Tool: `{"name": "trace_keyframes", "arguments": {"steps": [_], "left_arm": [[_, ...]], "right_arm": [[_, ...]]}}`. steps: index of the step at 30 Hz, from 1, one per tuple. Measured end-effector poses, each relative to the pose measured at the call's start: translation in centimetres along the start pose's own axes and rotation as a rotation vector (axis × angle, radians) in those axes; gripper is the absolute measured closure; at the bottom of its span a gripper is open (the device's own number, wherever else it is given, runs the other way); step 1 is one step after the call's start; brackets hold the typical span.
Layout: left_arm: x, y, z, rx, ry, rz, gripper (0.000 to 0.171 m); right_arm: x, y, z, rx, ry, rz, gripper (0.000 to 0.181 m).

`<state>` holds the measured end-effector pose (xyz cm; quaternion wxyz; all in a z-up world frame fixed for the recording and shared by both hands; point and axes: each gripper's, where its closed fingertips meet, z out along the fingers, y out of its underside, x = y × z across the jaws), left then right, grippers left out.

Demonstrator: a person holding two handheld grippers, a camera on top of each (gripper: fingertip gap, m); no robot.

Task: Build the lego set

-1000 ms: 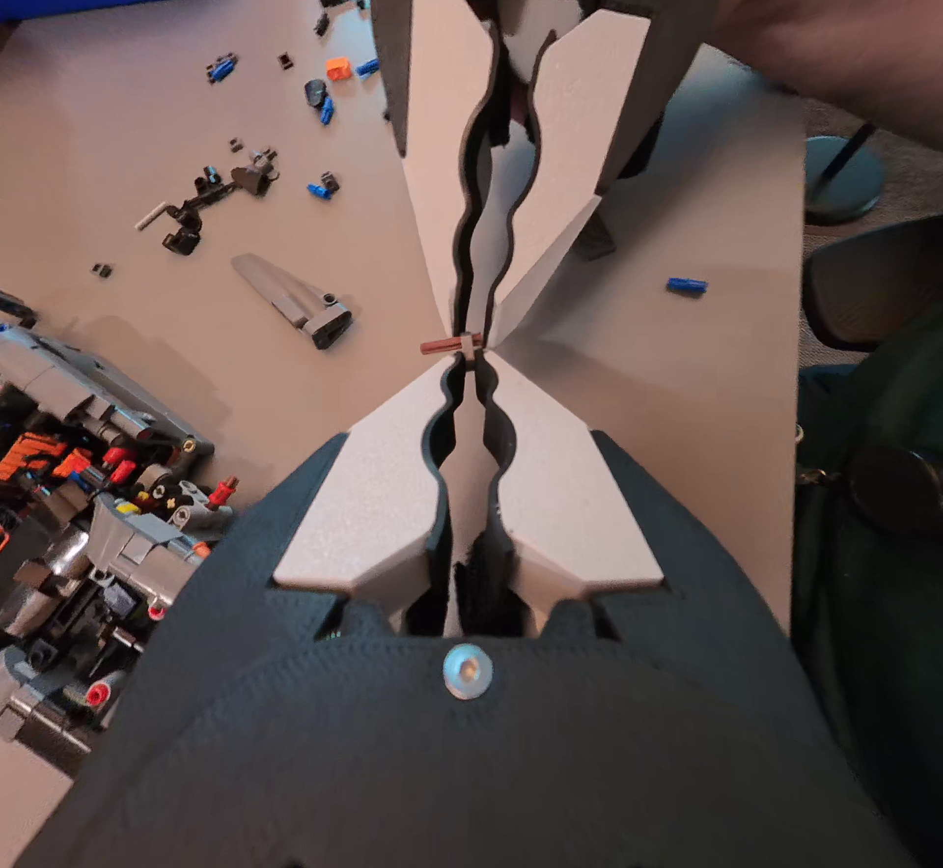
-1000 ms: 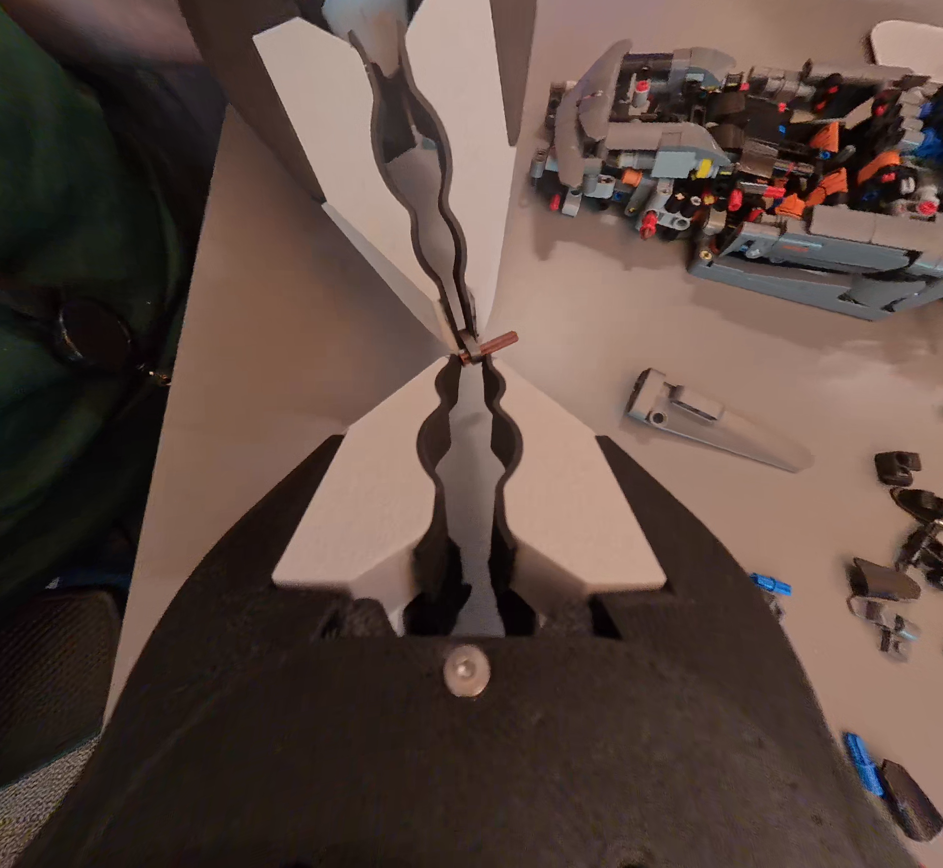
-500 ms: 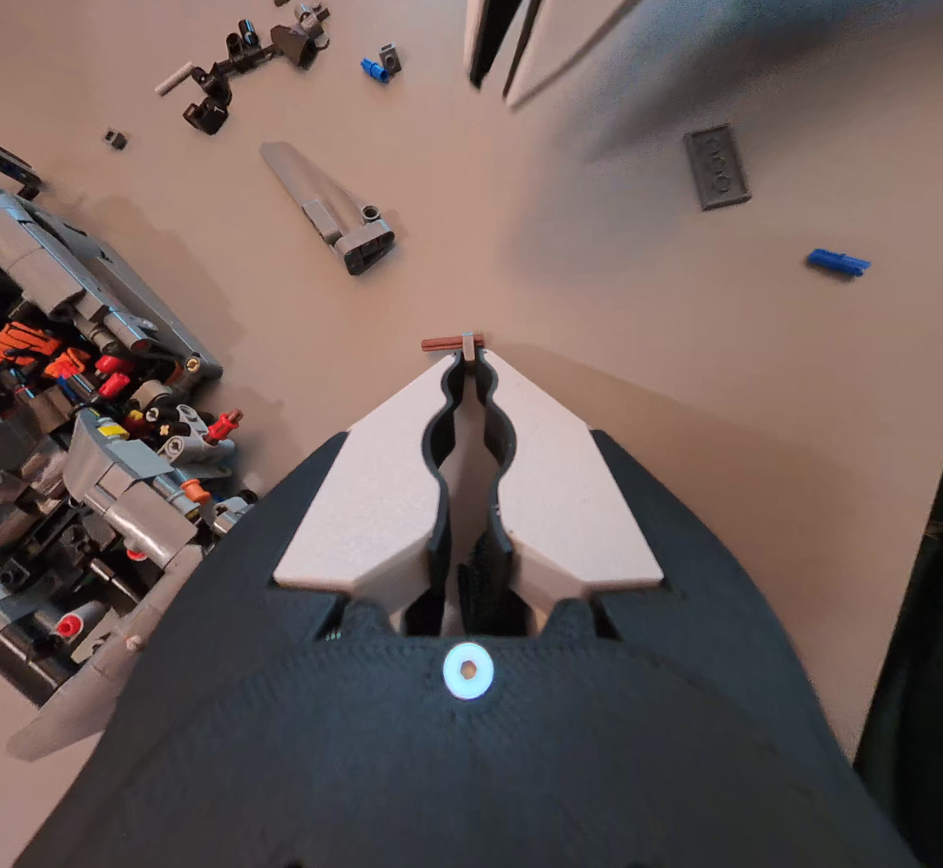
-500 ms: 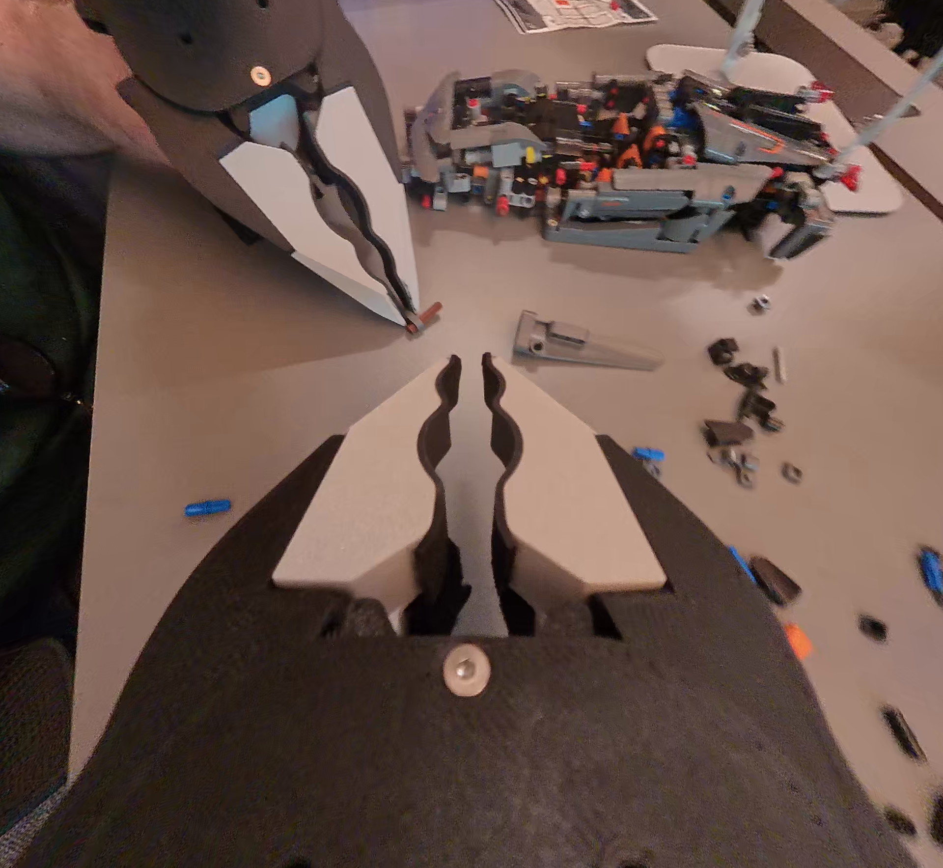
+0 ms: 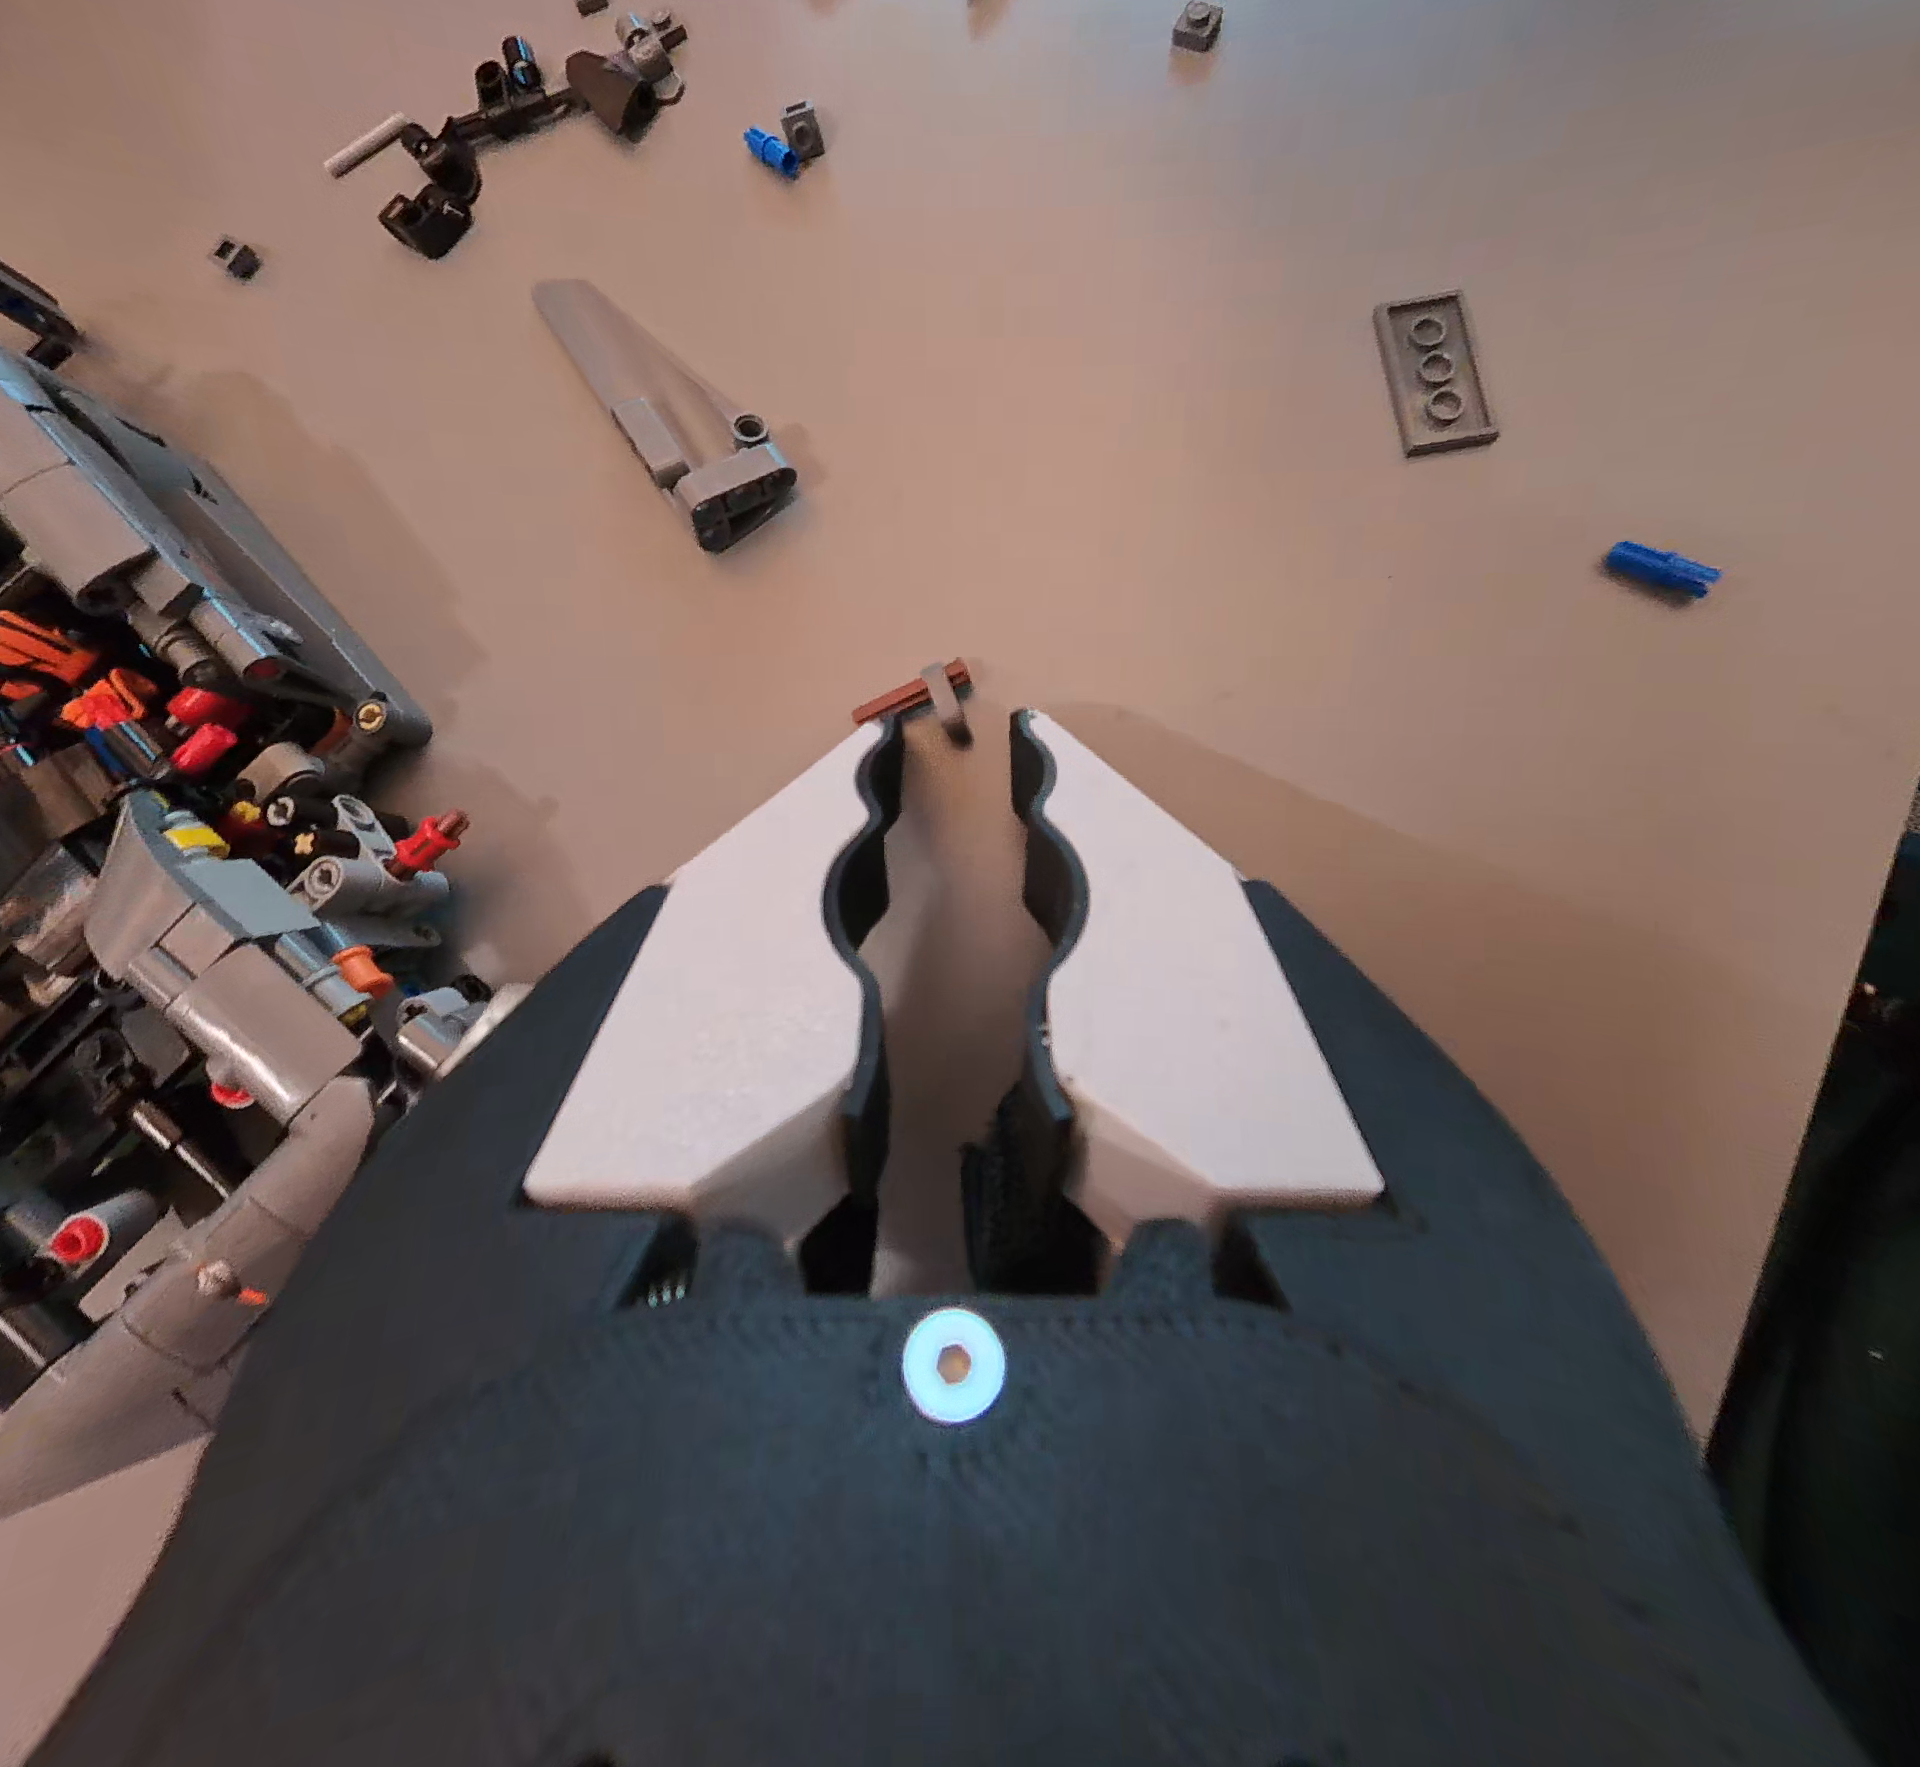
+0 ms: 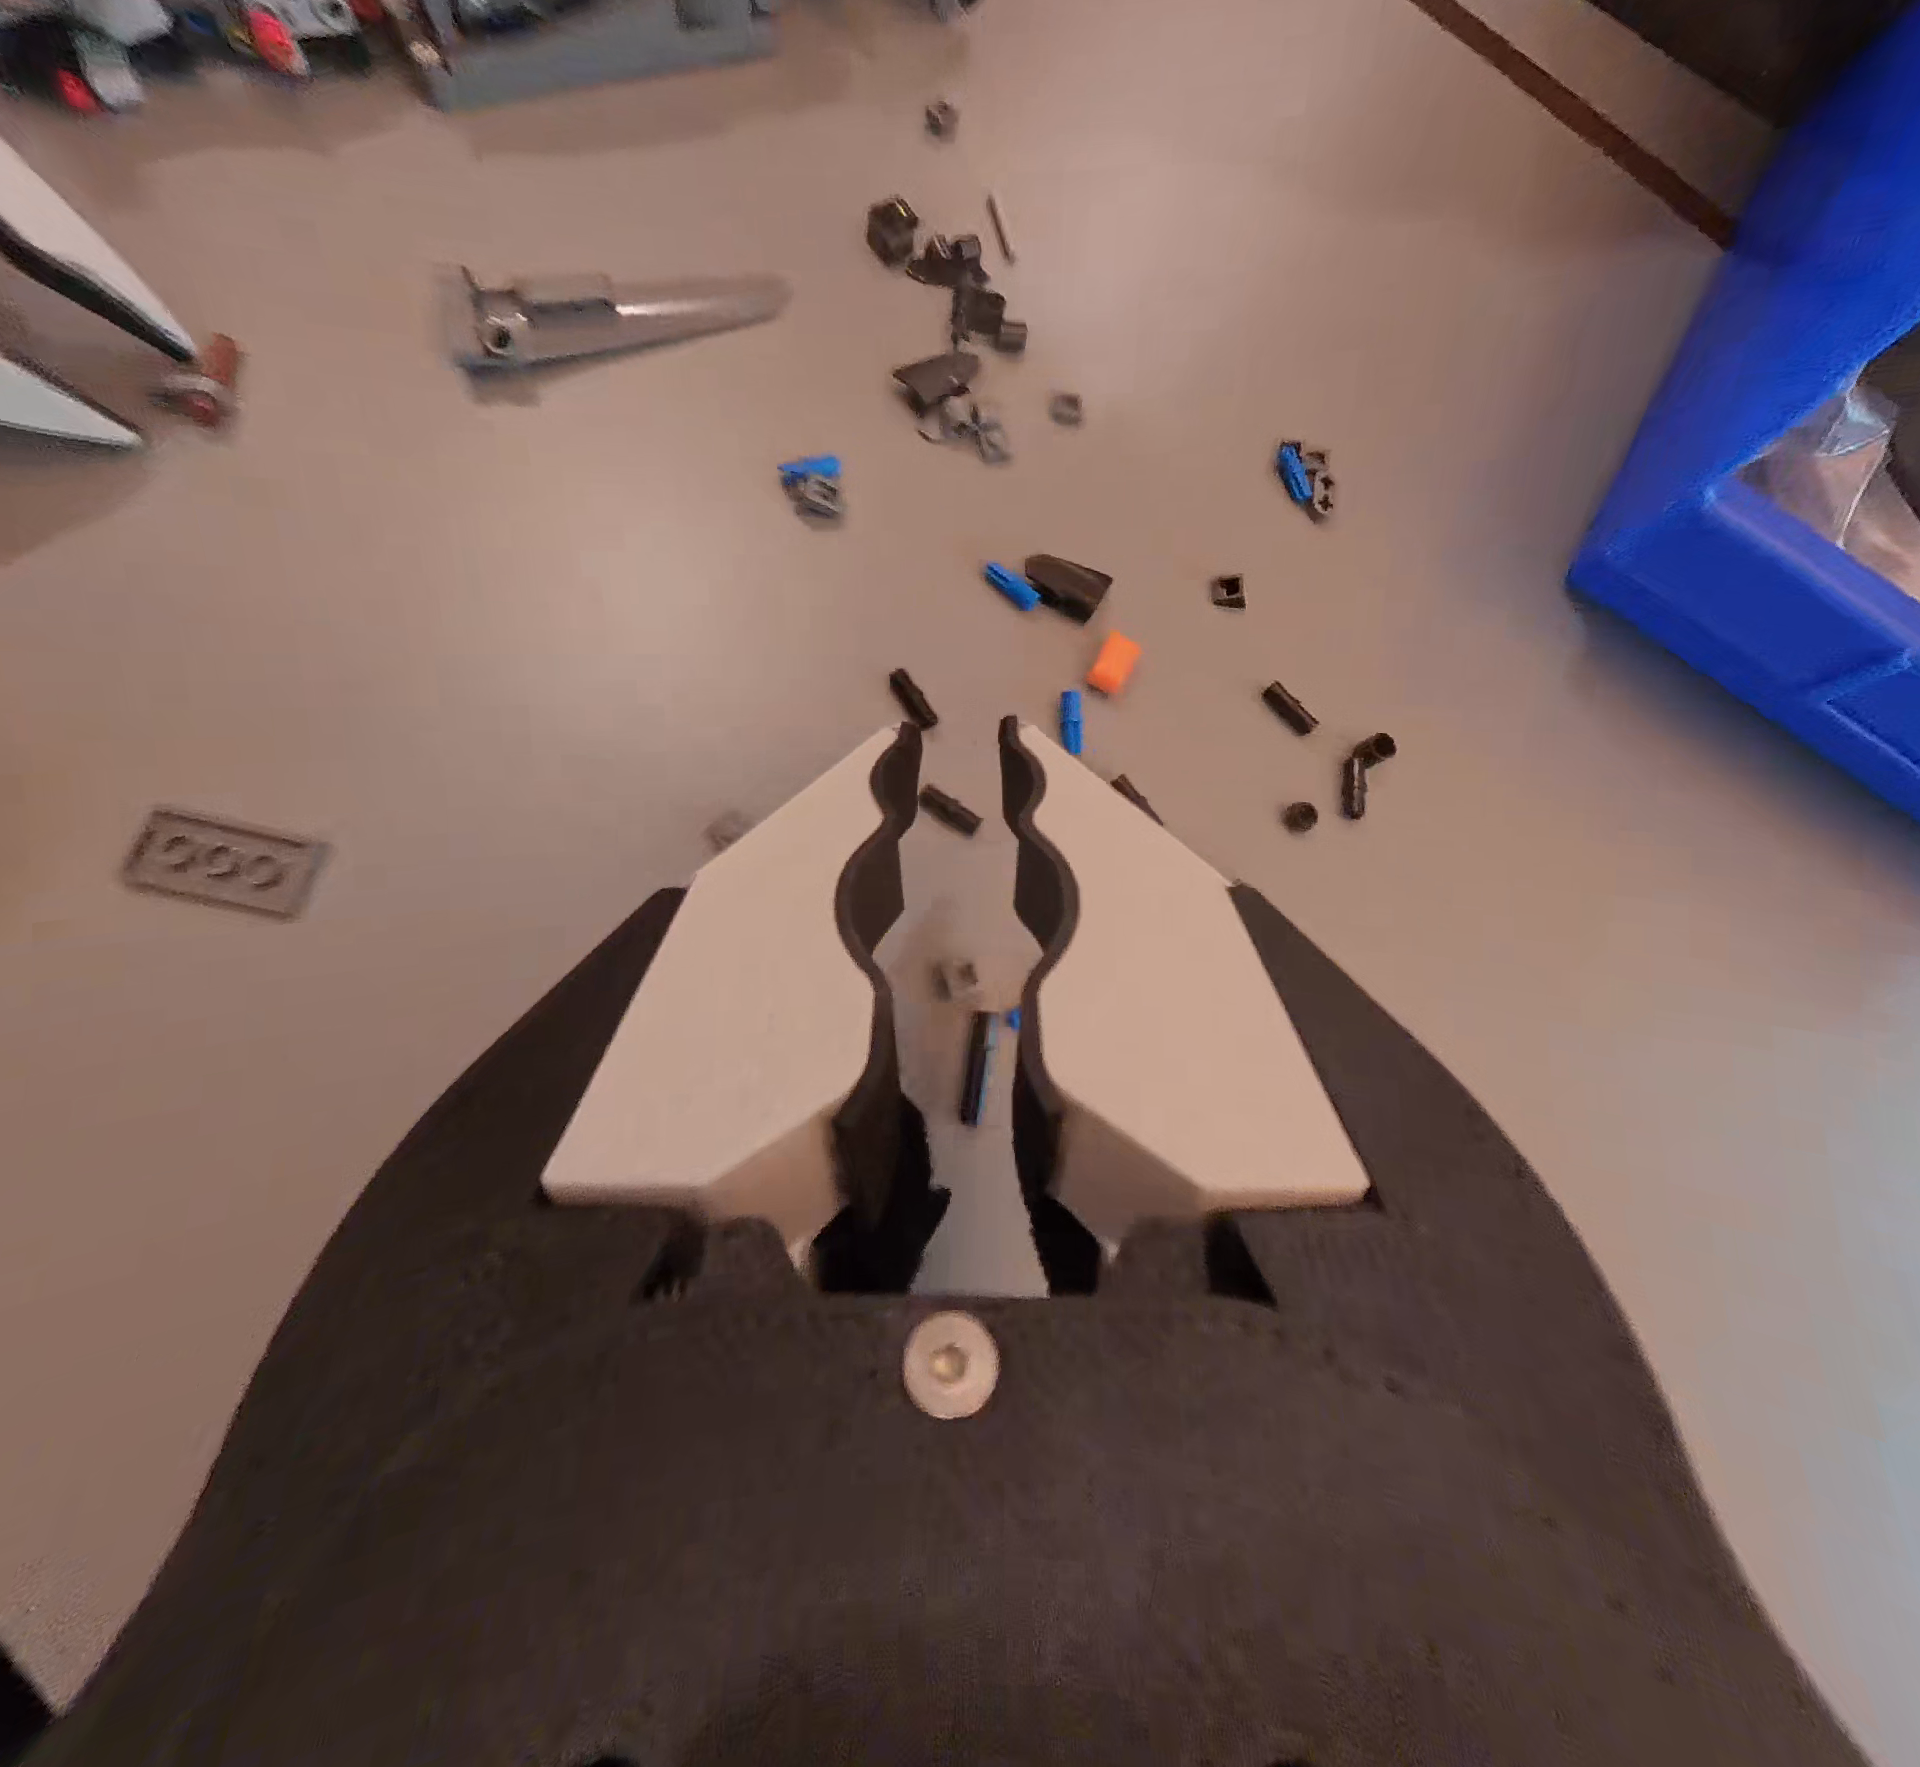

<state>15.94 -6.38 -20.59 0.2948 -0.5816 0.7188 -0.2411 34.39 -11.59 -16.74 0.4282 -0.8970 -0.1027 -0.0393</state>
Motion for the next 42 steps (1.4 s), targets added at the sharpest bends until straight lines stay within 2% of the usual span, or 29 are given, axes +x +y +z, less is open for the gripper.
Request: {"name": "trace_keyframes", "arguments": {"steps": [3,6,10,14,18,23,29,35,42], "left_arm": [[-0.2,0.2,-0.3,0.005,-0.007,-0.006,0.151],[-0.3,0.3,-0.7,0.014,-0.007,-0.006,0.15],[-0.3,0.5,-1.1,0.023,0.003,-0.018,0.149],[-0.3,0.7,-1.1,0.023,0.016,-0.024,0.149],[-0.3,0.8,-0.8,0.014,0.022,-0.023,0.149],[-0.4,0.8,-0.9,0.015,0.019,-0.03,0.149],[-0.4,0.7,-1.1,0.019,0.019,-0.029,0.15],[-0.3,0.9,-1.4,0.02,0.012,-0.027,0.15],[-0.6,1.3,-1.9,0.021,0.002,-0.045,0.15]], "right_arm": [[0.4,-0.4,1.3,-0.034,-0.018,-0.013,0.167],[1.9,0.6,2.1,-0.127,0.014,-0.035,0.166],[4.9,1.2,-0.4,-0.096,0.075,0.084,0.168],[6.4,4.4,-2.5,-0.166,0.073,0.204,0.167],[4.9,5.8,-2.3,-0.224,-0.011,0.203,0.167],[3.2,6.1,-1.4,-0.272,-0.073,0.242,0.166],[2.5,6.4,-1.0,-0.313,-0.067,0.292,0.164],[2.8,6.5,-0.5,-0.345,-0.021,0.26,0.179],[2.7,6.0,-0.4,-0.295,-0.021,0.268,0.179]]}}
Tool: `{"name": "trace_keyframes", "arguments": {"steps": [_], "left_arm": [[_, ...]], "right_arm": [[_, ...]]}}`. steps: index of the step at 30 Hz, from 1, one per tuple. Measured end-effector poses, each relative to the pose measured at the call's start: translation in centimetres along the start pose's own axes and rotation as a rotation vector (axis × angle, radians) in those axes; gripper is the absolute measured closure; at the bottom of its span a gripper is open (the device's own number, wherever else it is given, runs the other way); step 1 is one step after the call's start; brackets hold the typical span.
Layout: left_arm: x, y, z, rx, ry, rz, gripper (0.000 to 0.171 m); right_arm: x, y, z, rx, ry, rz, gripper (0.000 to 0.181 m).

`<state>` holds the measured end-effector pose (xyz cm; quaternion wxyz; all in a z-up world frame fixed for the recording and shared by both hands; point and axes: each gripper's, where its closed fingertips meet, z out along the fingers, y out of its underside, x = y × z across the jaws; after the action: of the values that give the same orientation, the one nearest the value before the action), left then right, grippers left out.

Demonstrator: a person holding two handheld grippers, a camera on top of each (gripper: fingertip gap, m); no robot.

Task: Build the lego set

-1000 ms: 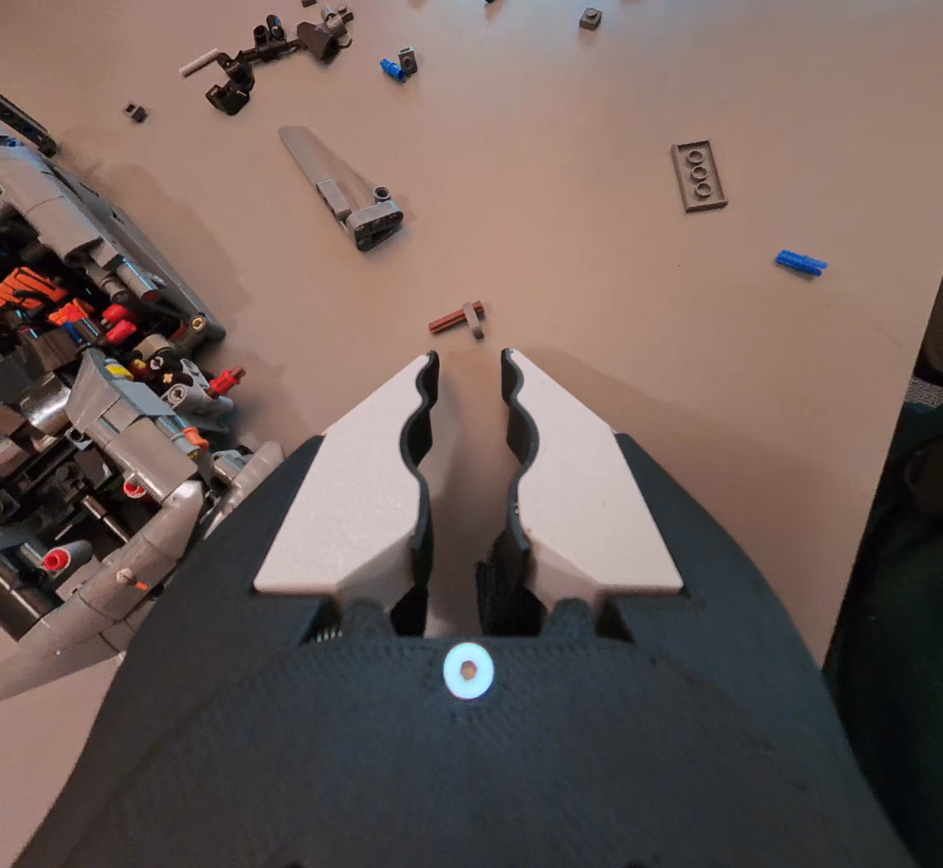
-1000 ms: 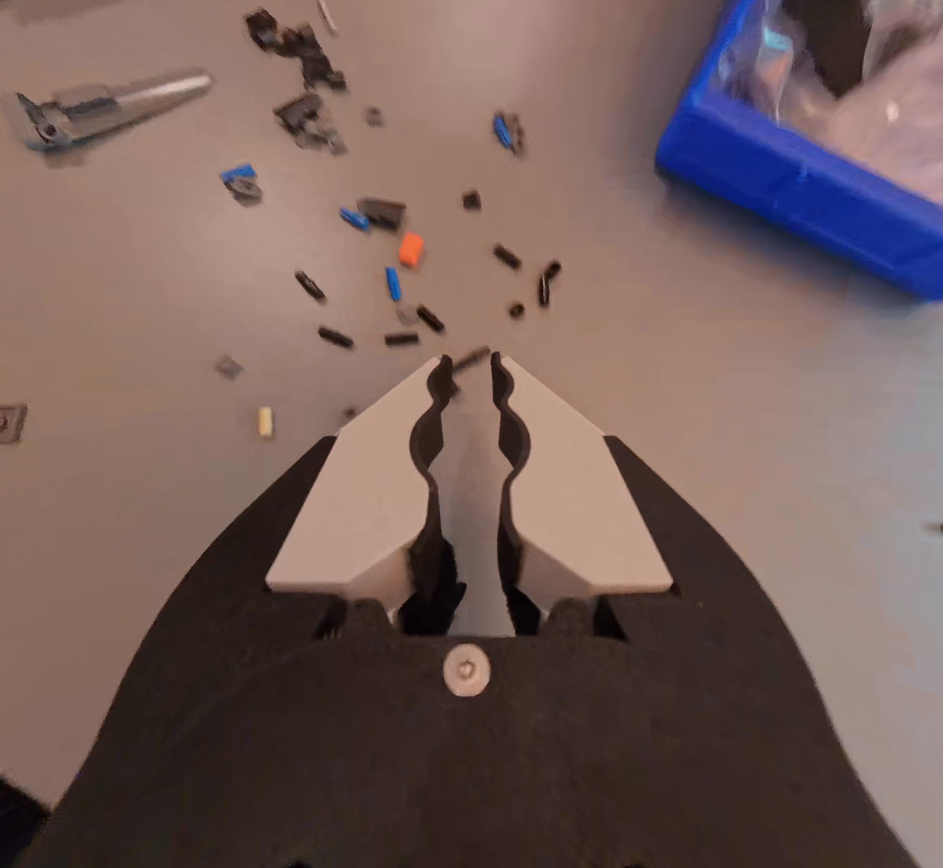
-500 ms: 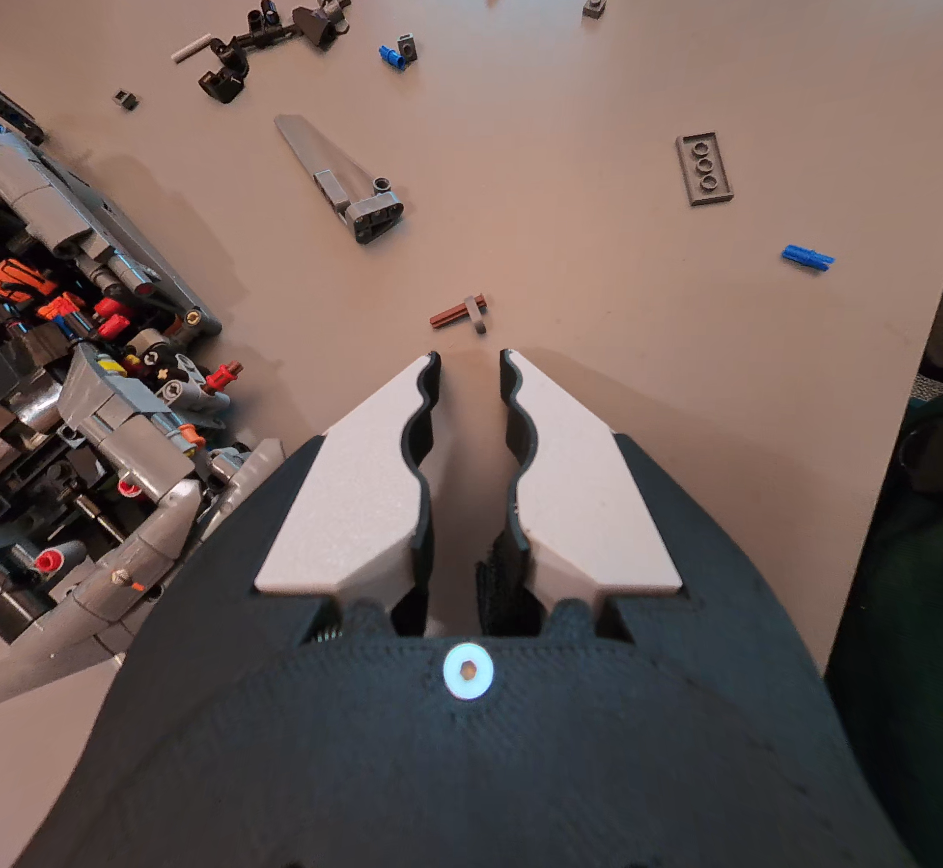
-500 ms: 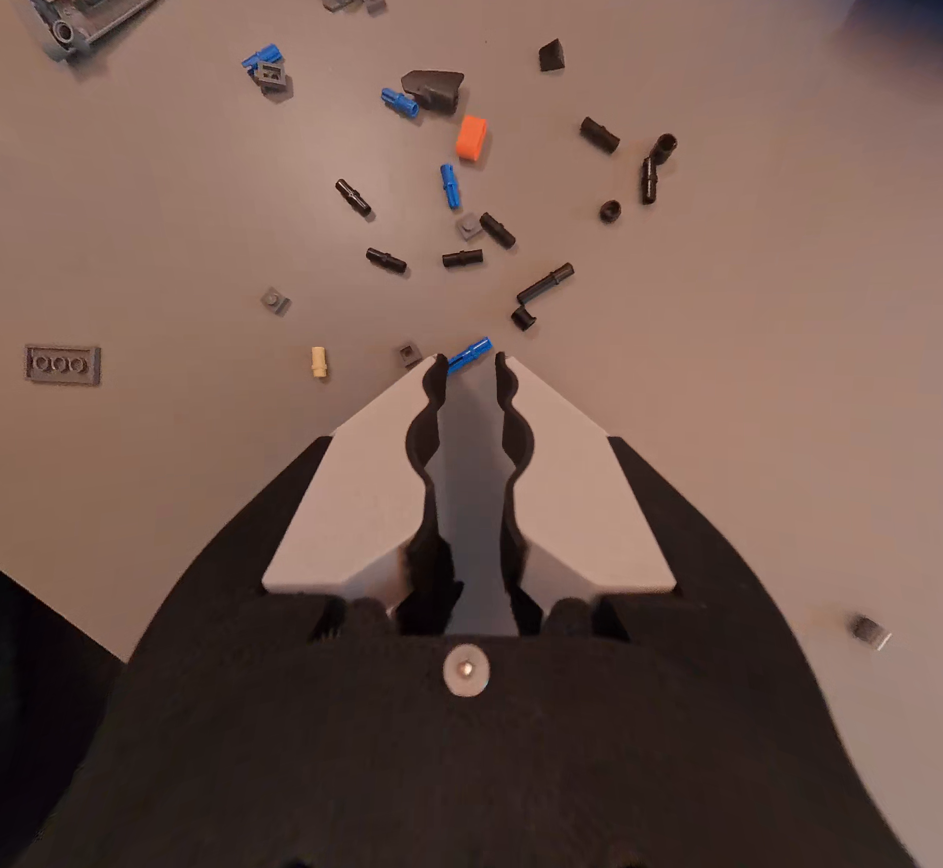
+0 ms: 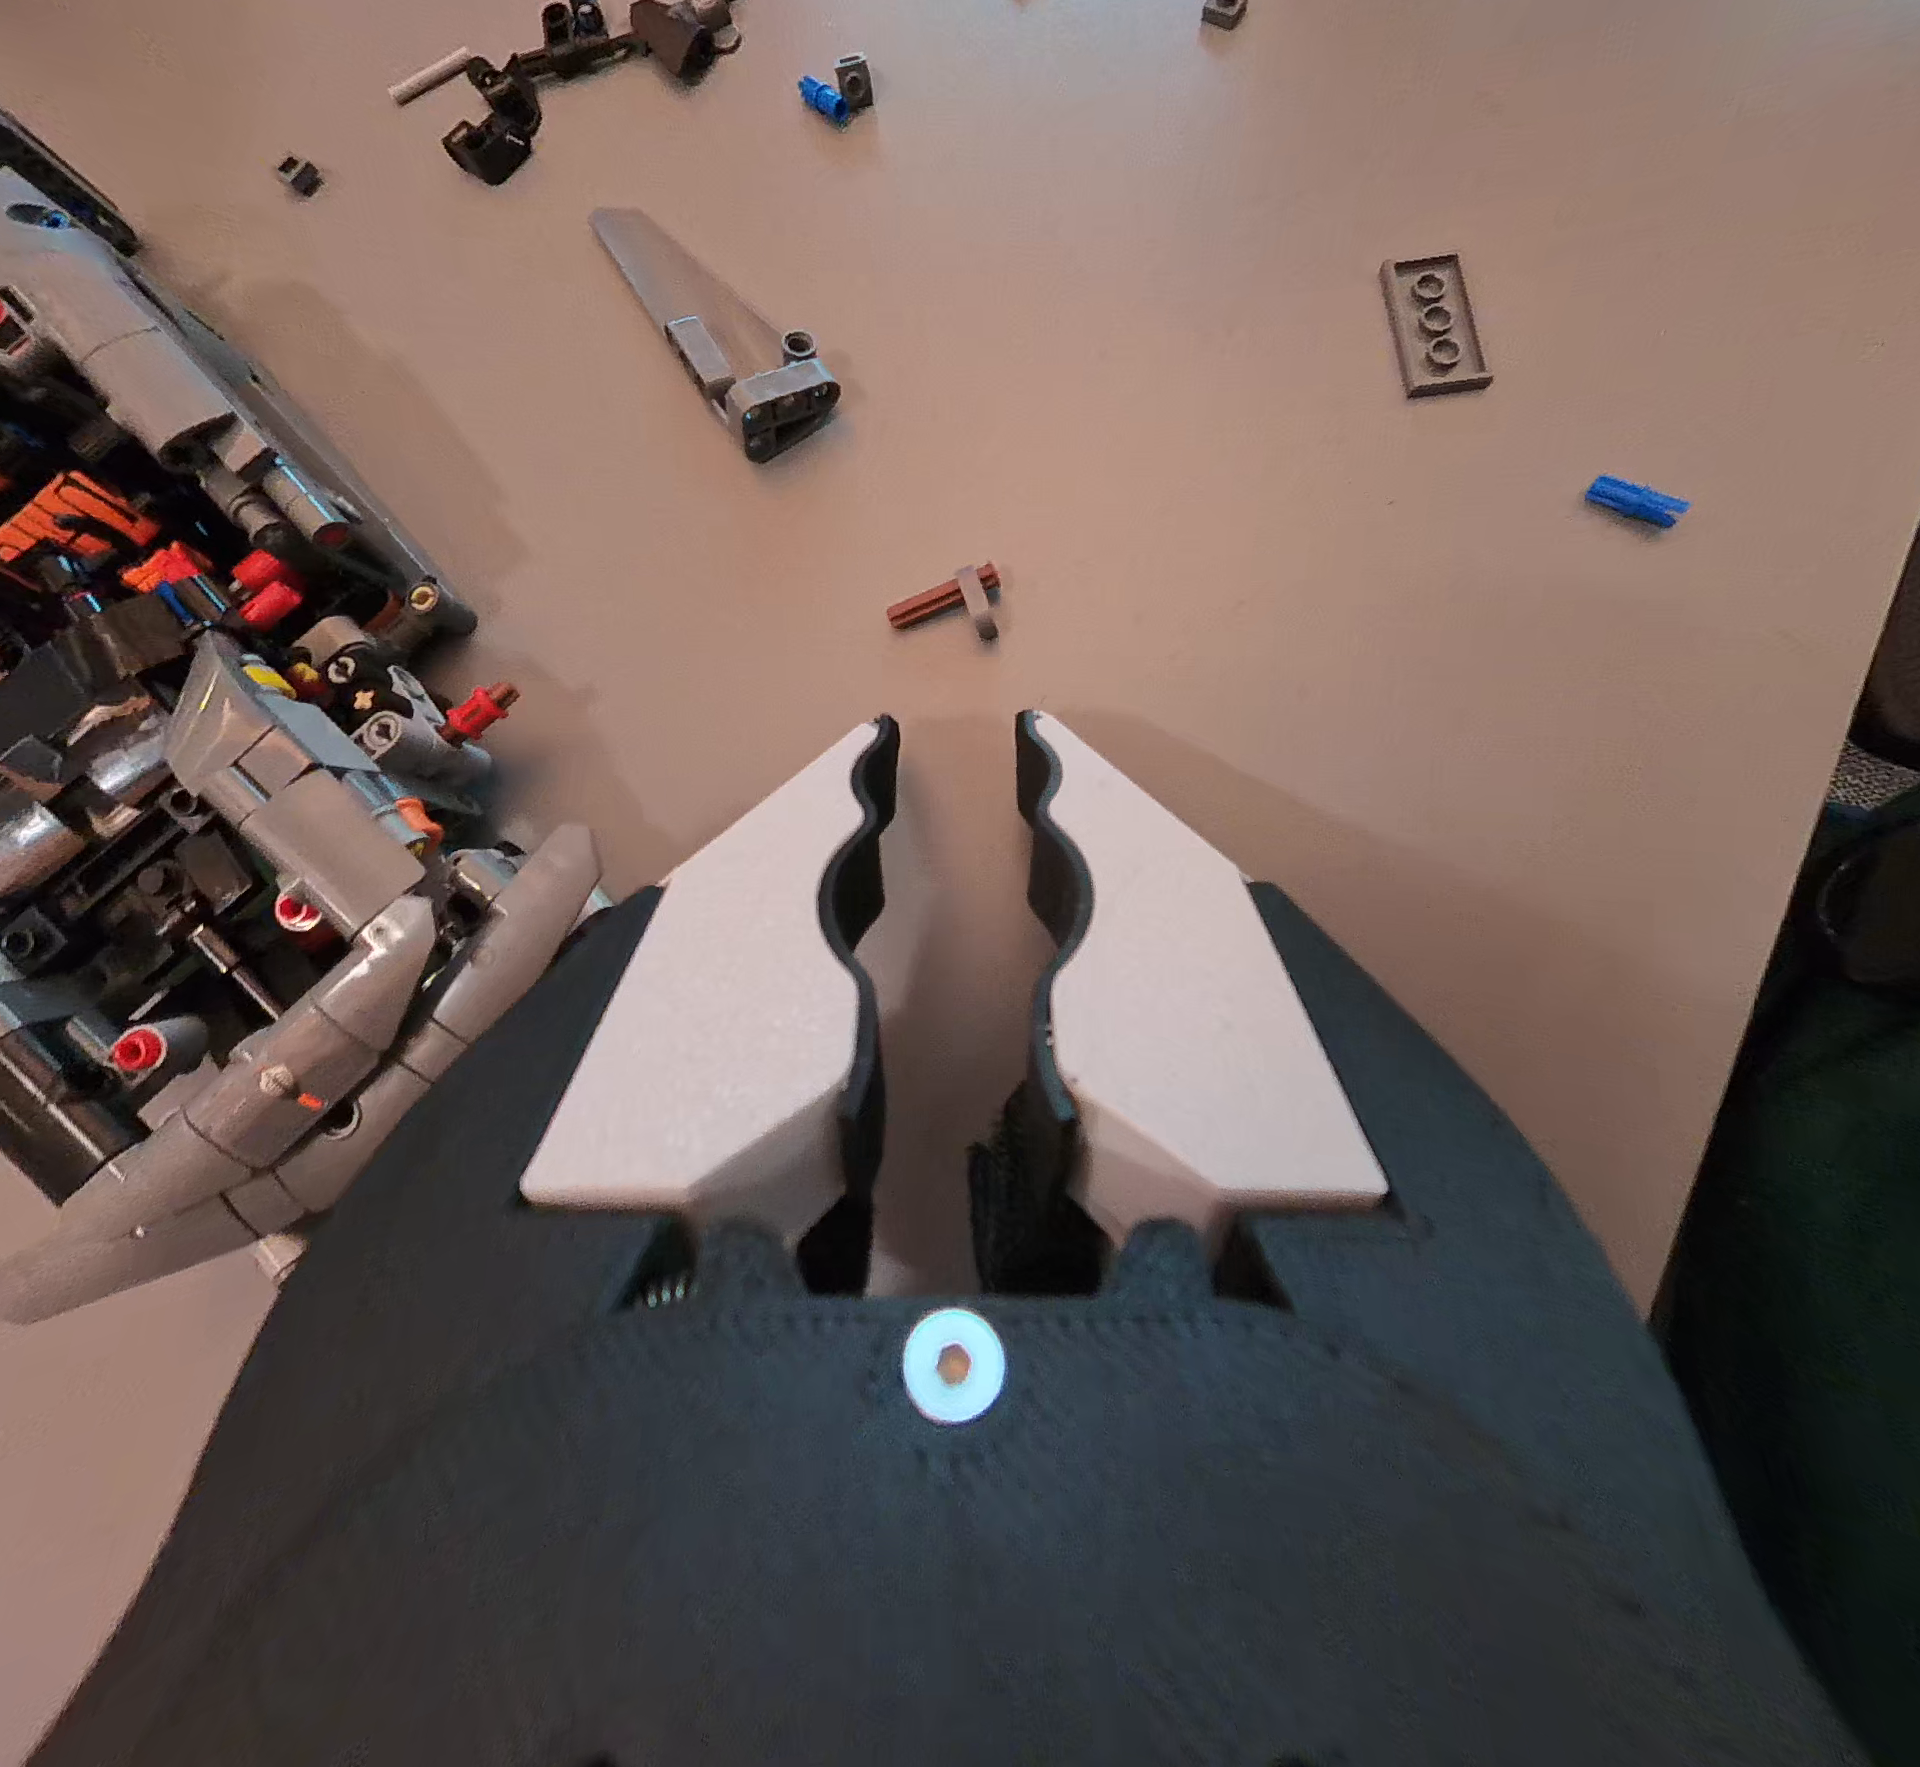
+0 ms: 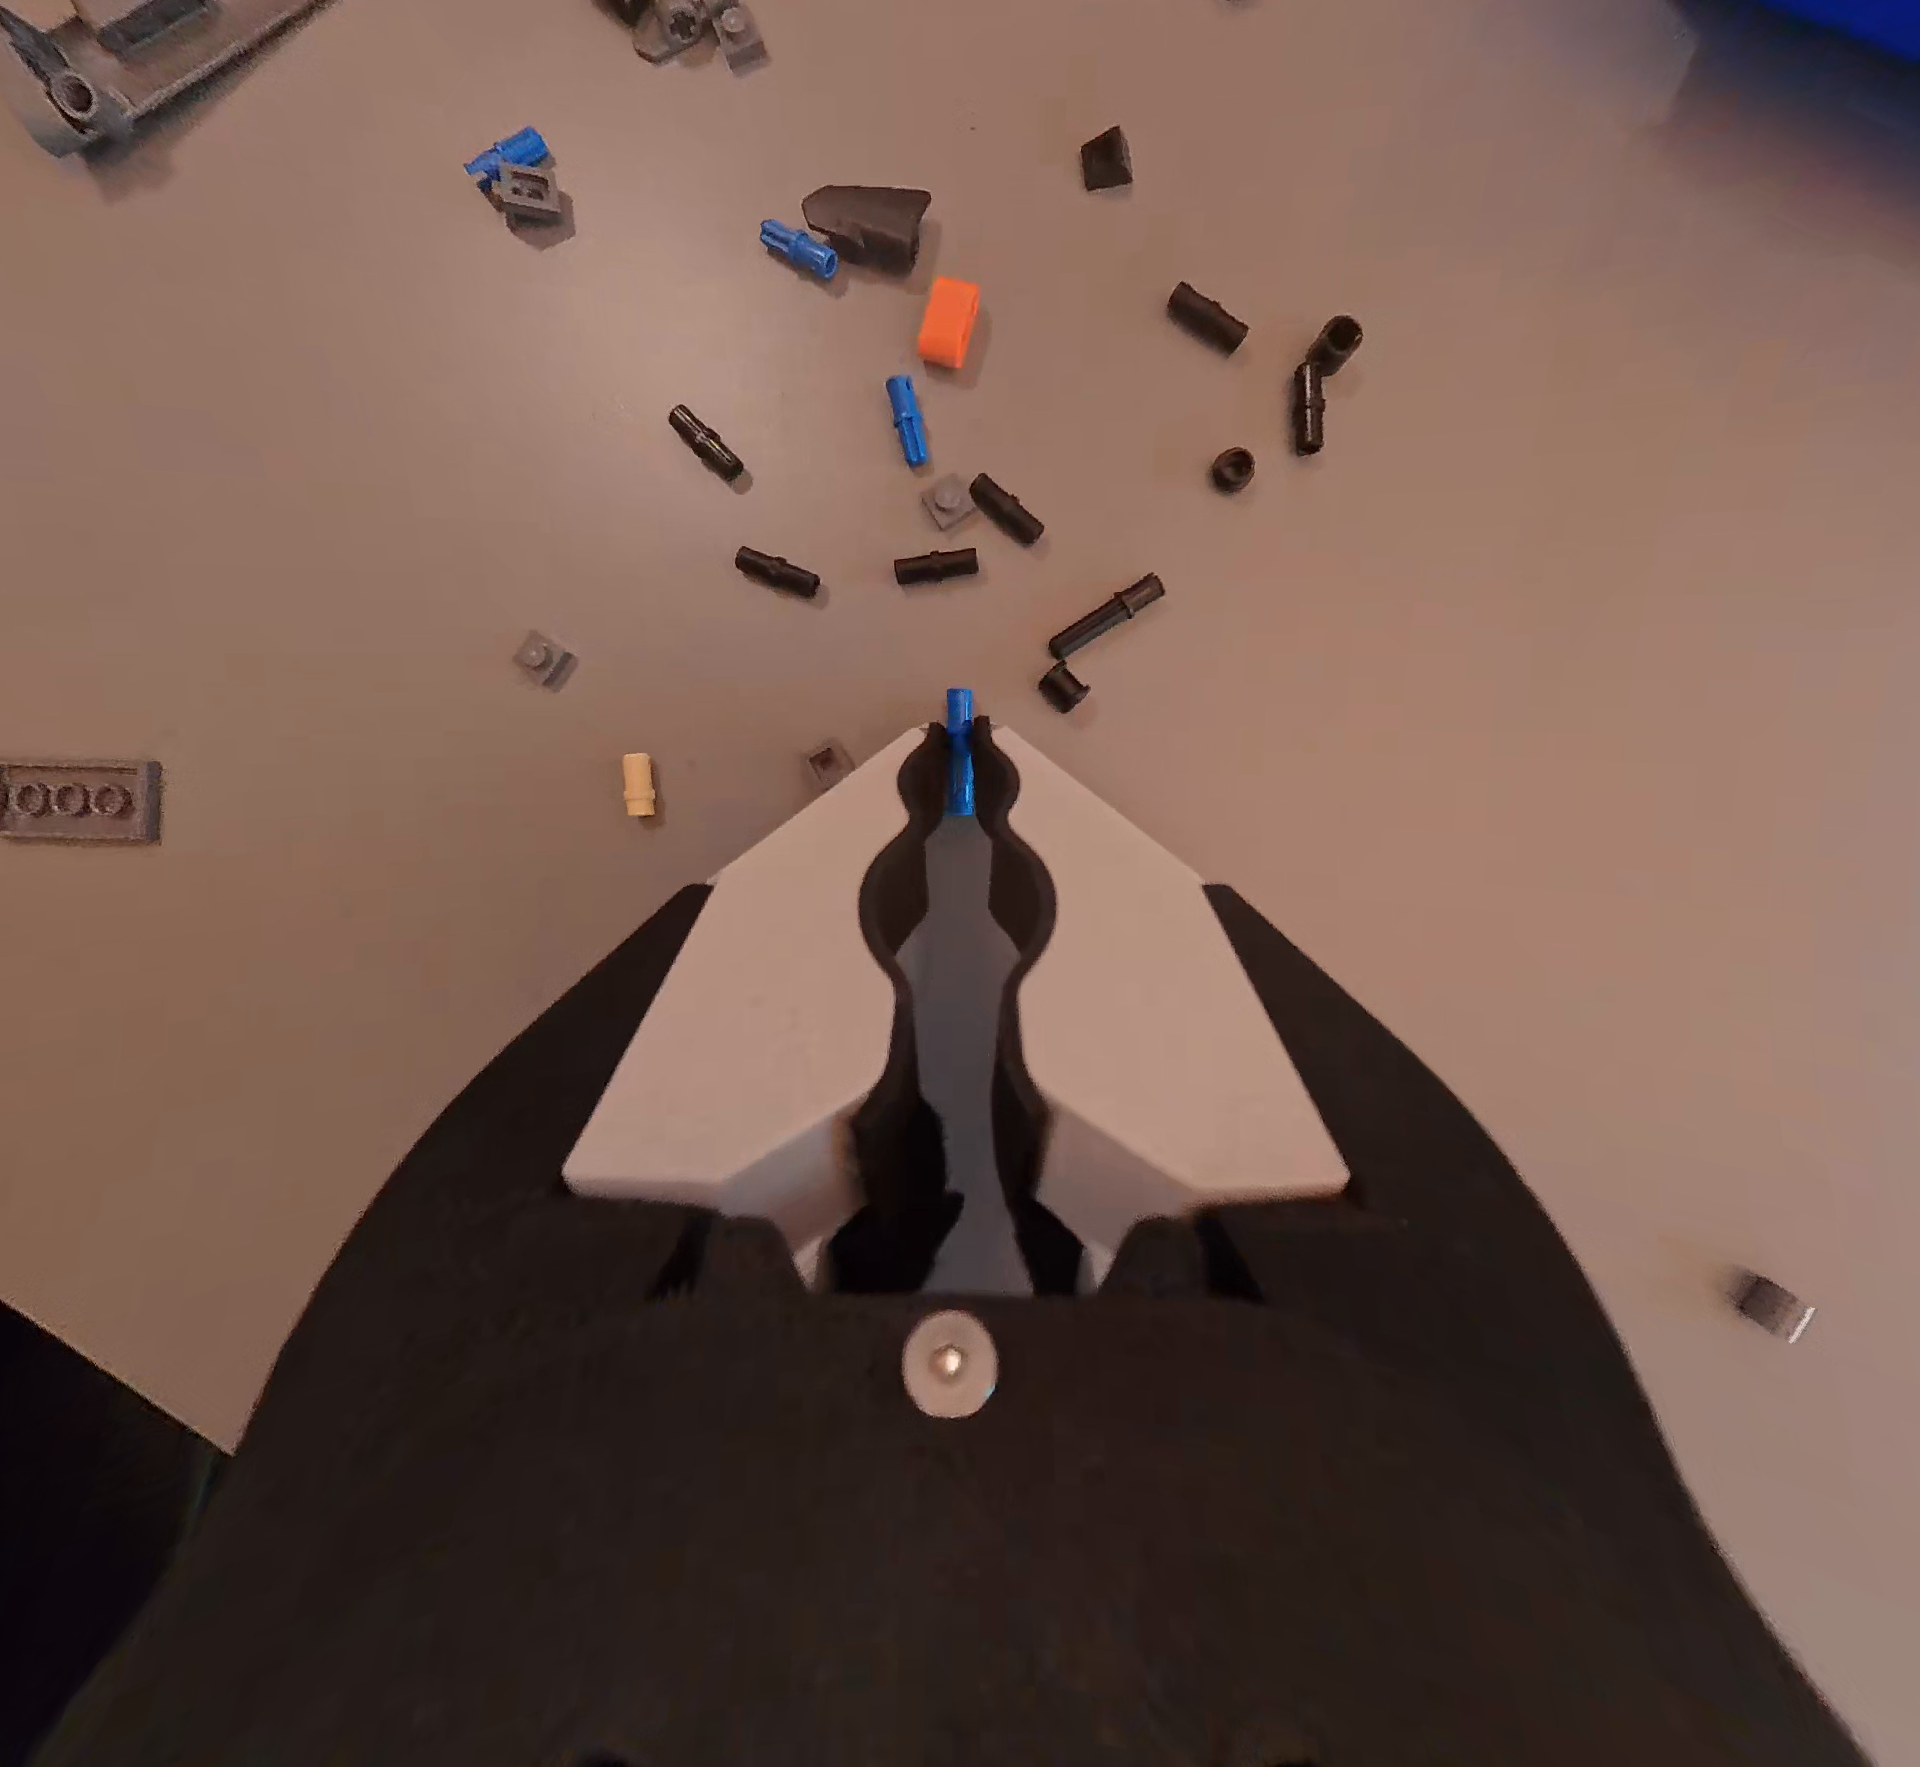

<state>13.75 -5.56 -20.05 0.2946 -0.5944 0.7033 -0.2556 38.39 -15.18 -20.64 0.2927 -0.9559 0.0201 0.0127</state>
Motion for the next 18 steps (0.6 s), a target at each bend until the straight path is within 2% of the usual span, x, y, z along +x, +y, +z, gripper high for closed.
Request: {"name": "trace_keyframes", "arguments": {"steps": [4,10,13,18], "left_arm": [[0.2,-0.4,0.0,0.005,0.0,0.012,0.151],[0.4,-2.8,-0.4,0.079,-0.018,0.04,0.15],[0.5,-4.9,-1.1,0.143,-0.041,0.098,0.15],[0.8,-8.2,-2.3,0.236,-0.086,0.214,0.15]], "right_arm": [[-0.8,-1.1,-1.0,0.095,-0.059,0.019,0.179],[-5.9,-6.0,-4.8,0.44,-0.423,0.069,0.179],[-9.0,-7.4,-5.6,0.508,-0.601,0.059,0.179],[-14.2,-9.0,-5.3,0.503,-0.821,0.006,0.179]]}}
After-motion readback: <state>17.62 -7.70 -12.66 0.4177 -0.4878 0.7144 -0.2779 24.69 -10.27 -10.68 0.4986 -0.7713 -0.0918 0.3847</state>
